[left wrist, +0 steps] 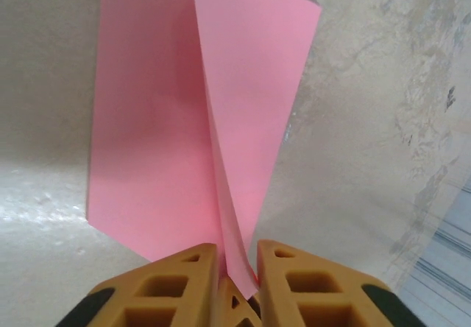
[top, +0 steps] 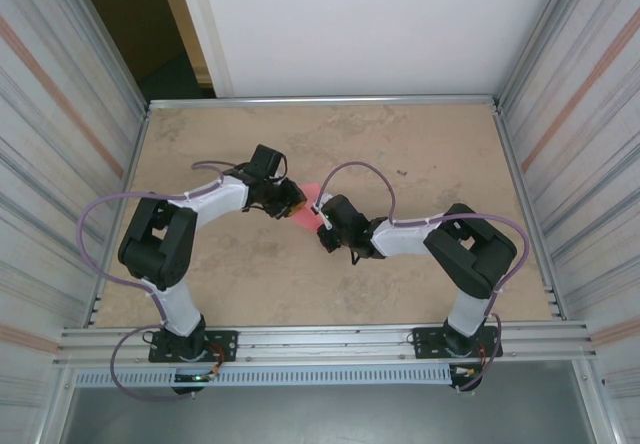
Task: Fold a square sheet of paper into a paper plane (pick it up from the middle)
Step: Fourth fold the wing at the center of the table.
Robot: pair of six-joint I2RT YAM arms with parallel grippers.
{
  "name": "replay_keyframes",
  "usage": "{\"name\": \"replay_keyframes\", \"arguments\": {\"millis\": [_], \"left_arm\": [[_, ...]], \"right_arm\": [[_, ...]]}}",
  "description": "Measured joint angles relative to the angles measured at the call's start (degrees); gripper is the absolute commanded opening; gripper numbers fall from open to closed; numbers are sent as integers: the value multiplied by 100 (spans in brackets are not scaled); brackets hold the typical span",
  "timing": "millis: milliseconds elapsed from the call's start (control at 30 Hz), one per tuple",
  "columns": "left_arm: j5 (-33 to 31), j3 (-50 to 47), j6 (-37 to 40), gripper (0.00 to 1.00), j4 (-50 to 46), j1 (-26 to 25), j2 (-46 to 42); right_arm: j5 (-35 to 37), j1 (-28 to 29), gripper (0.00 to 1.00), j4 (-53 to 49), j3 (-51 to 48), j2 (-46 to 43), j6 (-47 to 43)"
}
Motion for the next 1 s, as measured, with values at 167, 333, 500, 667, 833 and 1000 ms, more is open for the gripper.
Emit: {"name": "replay_keyframes", "arguments": {"millis": [167, 333, 500, 667, 833, 1000], "left_arm": [[-17, -52, 72, 36, -44, 468, -407], [-70, -501, 168, 38, 118, 973, -1165], [-140, -1189, 225, 38, 210, 1043, -1611], [-153, -1797, 225, 35, 328, 1043, -1792], [-125, -2273, 223, 32, 691, 997, -1989], [61, -2496, 225, 32, 1248, 699, -1963]], "right_arm": [[-247, 0, 10, -72, 0, 0, 0], [-518, 0, 10, -219, 7, 0, 2], [-774, -46, 10, -409, 109, 20, 39], [-1141, -210, 9, -538, 214, 83, 254], [-1582, -398, 9, -671, 269, 105, 505], [-2052, -581, 9, -678, 295, 164, 798]]}}
